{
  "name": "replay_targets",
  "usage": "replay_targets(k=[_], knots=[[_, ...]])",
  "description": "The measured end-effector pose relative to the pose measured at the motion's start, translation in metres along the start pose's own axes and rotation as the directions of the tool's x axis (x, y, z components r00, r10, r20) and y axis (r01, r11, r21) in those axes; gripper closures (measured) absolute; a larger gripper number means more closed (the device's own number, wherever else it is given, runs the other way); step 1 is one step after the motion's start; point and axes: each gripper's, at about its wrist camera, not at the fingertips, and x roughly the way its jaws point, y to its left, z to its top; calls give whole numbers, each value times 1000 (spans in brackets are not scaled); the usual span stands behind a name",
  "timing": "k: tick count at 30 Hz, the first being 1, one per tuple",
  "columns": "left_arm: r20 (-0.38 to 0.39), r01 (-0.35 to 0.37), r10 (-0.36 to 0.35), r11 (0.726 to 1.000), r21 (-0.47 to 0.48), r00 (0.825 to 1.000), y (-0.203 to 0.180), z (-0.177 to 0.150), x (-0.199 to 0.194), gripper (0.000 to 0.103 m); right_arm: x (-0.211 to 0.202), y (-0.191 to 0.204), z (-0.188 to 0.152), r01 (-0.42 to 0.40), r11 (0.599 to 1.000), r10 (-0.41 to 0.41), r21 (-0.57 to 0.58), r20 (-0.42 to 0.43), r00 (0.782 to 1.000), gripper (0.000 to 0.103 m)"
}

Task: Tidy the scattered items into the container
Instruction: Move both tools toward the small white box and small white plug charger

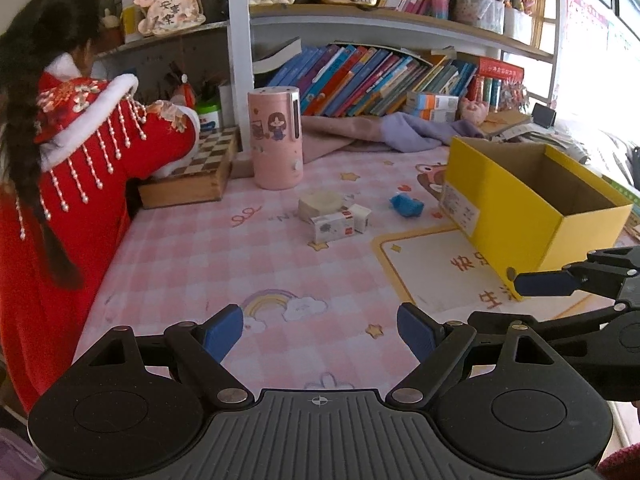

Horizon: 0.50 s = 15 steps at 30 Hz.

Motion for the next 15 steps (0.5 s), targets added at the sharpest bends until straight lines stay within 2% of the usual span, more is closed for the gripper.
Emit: replay_targets(k=[9, 15], knots=[[12, 8, -8, 1000, 7, 1000, 14, 36, 41, 17, 45, -8, 40, -2, 1000, 2, -18, -9, 1000, 53], [-15, 20, -20, 1000, 11, 1000, 18, 52, 76, 17, 72, -23, 59, 25, 1000, -25, -2, -23, 999, 57]])
